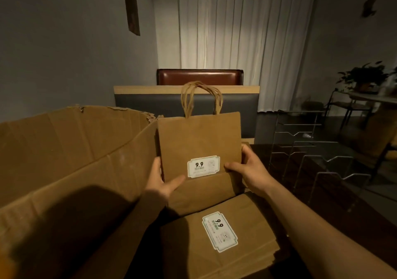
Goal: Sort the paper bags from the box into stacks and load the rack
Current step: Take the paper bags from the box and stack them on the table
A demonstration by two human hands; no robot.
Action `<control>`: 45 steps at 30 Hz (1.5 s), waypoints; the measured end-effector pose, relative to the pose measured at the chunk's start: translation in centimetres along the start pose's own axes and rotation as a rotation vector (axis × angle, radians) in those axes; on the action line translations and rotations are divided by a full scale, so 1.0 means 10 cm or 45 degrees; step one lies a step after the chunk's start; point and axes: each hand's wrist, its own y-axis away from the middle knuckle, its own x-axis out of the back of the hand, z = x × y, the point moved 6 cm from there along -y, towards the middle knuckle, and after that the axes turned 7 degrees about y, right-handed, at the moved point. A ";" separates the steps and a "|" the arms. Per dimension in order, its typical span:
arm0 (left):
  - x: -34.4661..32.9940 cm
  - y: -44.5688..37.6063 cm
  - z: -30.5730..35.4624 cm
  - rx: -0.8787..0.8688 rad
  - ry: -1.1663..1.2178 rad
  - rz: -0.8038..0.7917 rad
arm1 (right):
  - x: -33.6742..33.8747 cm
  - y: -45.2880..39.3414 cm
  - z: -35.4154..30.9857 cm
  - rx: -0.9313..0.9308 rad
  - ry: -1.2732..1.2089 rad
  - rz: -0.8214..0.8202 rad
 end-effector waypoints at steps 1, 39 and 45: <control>0.00 0.03 -0.04 -0.002 -0.038 0.006 | 0.01 0.01 0.03 -0.015 -0.050 -0.003; -0.74 -1.06 -0.45 0.117 -1.954 -1.235 | 0.82 -1.06 0.82 -0.657 1.030 0.119; -0.74 -1.06 -0.41 0.081 -1.882 -1.265 | 0.67 -1.01 0.60 -0.567 1.270 0.066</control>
